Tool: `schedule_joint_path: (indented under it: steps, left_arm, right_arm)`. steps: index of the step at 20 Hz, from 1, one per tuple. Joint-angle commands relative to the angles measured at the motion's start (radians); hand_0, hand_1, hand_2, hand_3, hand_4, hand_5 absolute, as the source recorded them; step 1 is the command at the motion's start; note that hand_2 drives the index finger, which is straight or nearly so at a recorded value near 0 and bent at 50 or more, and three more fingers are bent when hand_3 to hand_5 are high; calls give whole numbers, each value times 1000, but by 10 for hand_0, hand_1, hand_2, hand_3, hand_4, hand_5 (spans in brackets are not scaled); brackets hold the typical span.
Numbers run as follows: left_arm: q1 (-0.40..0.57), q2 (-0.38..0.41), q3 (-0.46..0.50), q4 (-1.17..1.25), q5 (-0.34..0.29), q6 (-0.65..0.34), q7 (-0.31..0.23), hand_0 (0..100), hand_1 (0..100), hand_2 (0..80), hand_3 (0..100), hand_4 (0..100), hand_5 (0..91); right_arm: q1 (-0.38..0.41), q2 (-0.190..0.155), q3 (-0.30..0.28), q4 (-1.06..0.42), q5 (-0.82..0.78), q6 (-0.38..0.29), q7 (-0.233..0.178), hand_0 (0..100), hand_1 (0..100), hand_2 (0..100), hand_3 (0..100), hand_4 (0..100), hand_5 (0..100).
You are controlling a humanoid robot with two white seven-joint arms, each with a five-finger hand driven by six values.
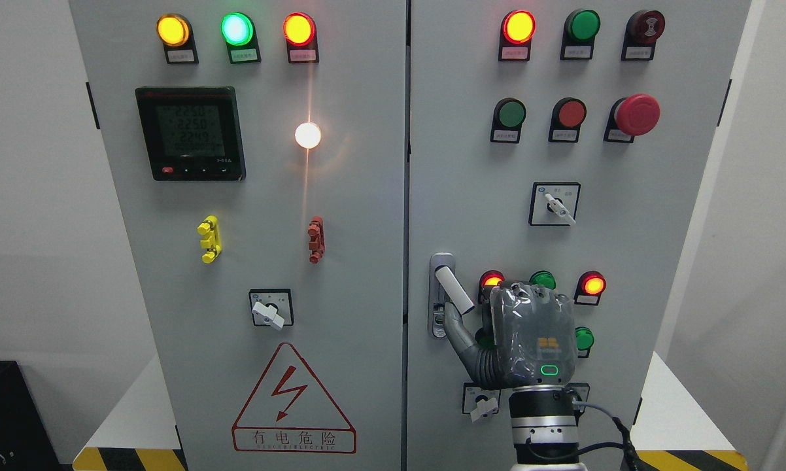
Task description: Release door handle
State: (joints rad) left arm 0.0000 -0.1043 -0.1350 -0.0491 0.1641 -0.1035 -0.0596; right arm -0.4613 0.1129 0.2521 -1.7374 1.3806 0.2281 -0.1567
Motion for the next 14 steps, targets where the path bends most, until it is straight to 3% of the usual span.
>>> schedule_joint_path:
  steps: [1, 14]
  left_arm:
    - [9, 0, 0, 0, 0, -1, 0, 120, 556, 0, 0, 0, 0]
    - [9, 0, 0, 0, 0, -1, 0, 120, 556, 0, 0, 0, 0]
  right_arm:
    - [0, -1, -2, -2, 0, -1, 9, 468, 384, 962, 1000, 951, 1000]
    - [0, -4, -10, -11, 0, -1, 8, 498, 378, 963, 1000, 954, 1000]
